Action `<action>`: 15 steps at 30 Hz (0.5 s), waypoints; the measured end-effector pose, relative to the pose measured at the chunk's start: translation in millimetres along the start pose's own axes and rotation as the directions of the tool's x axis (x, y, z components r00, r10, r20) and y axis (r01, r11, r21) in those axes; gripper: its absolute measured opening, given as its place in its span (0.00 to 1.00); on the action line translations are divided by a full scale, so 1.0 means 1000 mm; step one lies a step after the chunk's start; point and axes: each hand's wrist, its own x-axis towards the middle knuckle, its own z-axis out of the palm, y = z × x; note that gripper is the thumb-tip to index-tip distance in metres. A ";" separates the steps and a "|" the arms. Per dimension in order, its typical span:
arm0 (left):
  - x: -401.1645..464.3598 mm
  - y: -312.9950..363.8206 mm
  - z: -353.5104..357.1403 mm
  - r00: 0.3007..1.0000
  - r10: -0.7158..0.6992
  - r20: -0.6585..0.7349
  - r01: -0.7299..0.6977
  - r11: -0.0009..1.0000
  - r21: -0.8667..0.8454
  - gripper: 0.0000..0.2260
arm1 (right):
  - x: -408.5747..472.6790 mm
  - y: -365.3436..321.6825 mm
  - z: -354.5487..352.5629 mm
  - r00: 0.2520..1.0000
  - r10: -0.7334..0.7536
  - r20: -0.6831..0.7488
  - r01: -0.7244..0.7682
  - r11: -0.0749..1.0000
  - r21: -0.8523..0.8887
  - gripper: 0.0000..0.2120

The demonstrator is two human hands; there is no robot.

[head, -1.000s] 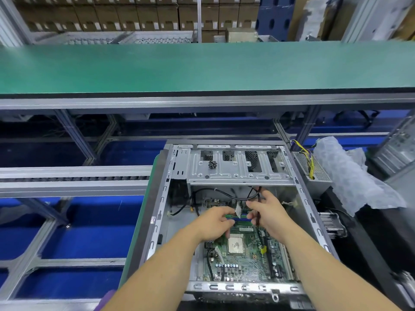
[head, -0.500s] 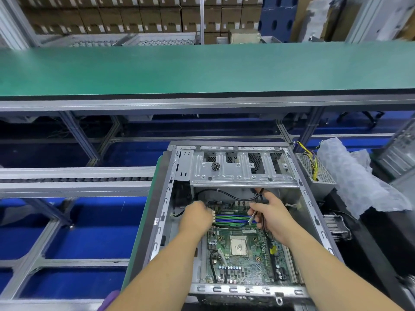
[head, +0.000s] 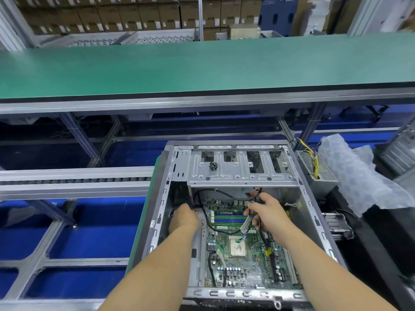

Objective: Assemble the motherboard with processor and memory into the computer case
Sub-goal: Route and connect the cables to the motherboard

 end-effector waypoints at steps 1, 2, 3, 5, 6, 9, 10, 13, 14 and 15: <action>0.002 -0.001 0.000 1.000 -0.015 -0.018 0.014 1.000 -0.028 0.09 | 0.000 0.000 0.000 1.000 0.002 -0.001 -0.002 1.000 0.004 0.09; 0.003 -0.002 0.000 0.999 -0.030 -0.041 0.027 0.997 -0.074 0.10 | 0.001 -0.001 0.001 1.000 0.004 -0.004 -0.004 1.000 0.009 0.09; 0.004 -0.002 0.000 0.997 -0.047 -0.066 0.038 0.991 -0.129 0.11 | 0.000 -0.001 0.001 1.000 0.008 -0.009 -0.008 1.000 0.016 0.10; 0.006 -0.001 0.002 0.991 -0.079 -0.112 0.051 0.972 -0.227 0.13 | 0.000 -0.001 0.002 1.000 0.019 -0.020 -0.018 0.999 0.037 0.11; 0.005 -0.001 0.002 0.987 -0.098 -0.130 0.060 0.961 -0.272 0.13 | -0.001 -0.001 0.002 0.999 0.024 -0.025 -0.022 0.998 0.052 0.11; 0.005 0.003 0.002 0.974 -0.156 -0.163 0.084 0.921 -0.381 0.11 | -0.003 -0.004 0.003 0.998 0.029 -0.052 -0.024 0.995 0.095 0.11; 0.004 0.004 0.002 0.974 -0.160 -0.163 0.085 0.917 -0.390 0.11 | -0.004 -0.005 0.003 0.998 0.028 -0.062 -0.022 0.995 0.094 0.11; 0.005 0.003 0.004 0.987 -0.111 -0.119 0.066 0.942 -0.330 0.11 | -0.006 -0.006 0.002 0.997 0.024 -0.079 -0.019 0.998 0.066 0.11; 0.005 0.003 0.005 0.991 -0.091 -0.095 0.058 0.950 -0.306 0.12 | -0.006 -0.007 0.002 0.996 0.023 -0.085 -0.019 0.998 0.059 0.11; 0.005 0.003 0.006 0.995 -0.076 -0.070 0.052 0.954 -0.295 0.12 | -0.006 -0.007 0.001 0.995 0.023 -0.096 -0.018 0.998 0.054 0.11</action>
